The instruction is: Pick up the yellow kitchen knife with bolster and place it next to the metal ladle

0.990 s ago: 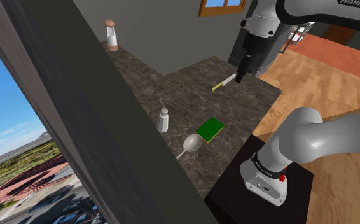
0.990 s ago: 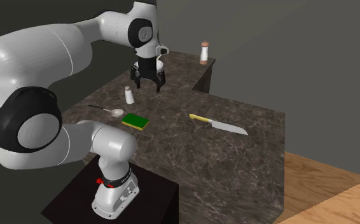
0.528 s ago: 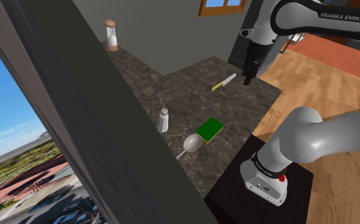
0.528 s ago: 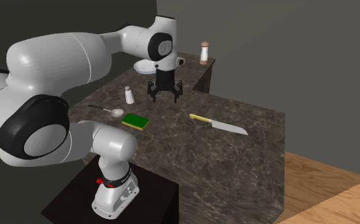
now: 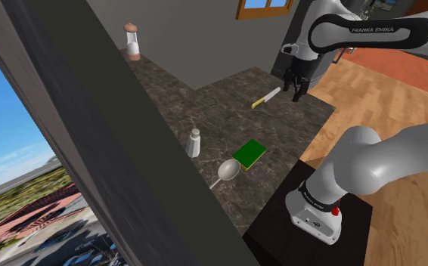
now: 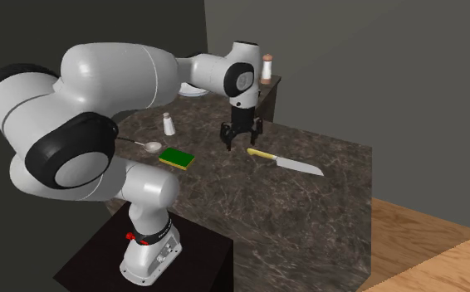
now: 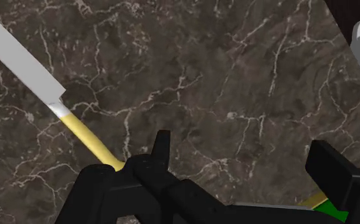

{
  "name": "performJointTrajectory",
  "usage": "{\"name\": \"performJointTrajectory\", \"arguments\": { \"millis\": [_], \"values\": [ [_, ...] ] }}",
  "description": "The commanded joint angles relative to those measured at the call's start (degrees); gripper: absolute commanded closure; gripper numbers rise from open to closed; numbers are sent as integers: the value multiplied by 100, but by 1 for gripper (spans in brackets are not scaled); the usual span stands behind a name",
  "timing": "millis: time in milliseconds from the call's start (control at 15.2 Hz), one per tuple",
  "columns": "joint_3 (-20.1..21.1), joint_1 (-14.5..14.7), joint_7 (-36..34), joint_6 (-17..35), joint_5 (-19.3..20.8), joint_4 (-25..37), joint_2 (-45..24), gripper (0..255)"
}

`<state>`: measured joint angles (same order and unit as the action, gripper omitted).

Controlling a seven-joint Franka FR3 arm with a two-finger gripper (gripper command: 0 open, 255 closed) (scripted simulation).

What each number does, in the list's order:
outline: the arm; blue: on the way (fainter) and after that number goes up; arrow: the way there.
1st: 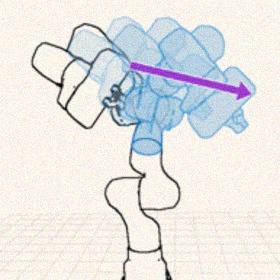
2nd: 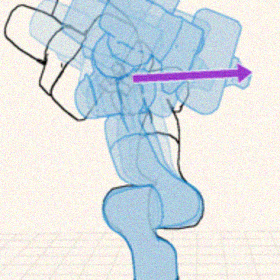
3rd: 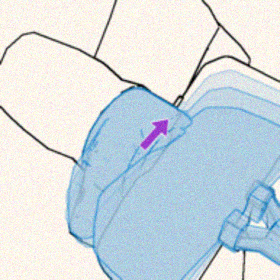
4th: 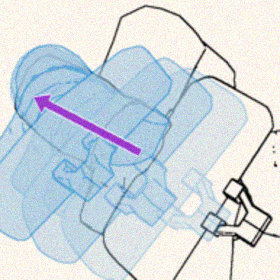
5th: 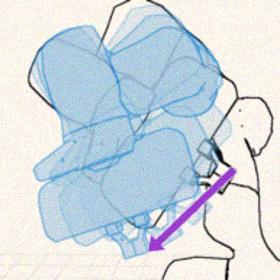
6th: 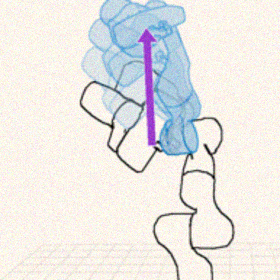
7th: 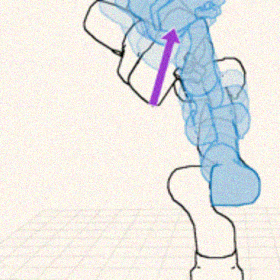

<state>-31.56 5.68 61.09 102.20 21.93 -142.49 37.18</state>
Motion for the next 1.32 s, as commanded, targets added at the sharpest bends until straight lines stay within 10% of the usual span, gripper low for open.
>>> {"name": "performJointTrajectory", "arguments": {
  "millis": [0, 396, 726, 924, 1254],
  "values": [
    [-371, 176, 668, 283, 143, 188, -401, 0],
    [-1487, 845, 2632, 1179, 116, 815, -1733, 0],
    [-2379, 1470, 4645, 1972, -785, 1476, -3288, 0],
    [-2490, 1450, 6081, 2327, -1809, 1940, -4429, 0],
    [-2328, 1233, 6337, 2645, -2099, 1840, -4743, 0]
  ]
}}
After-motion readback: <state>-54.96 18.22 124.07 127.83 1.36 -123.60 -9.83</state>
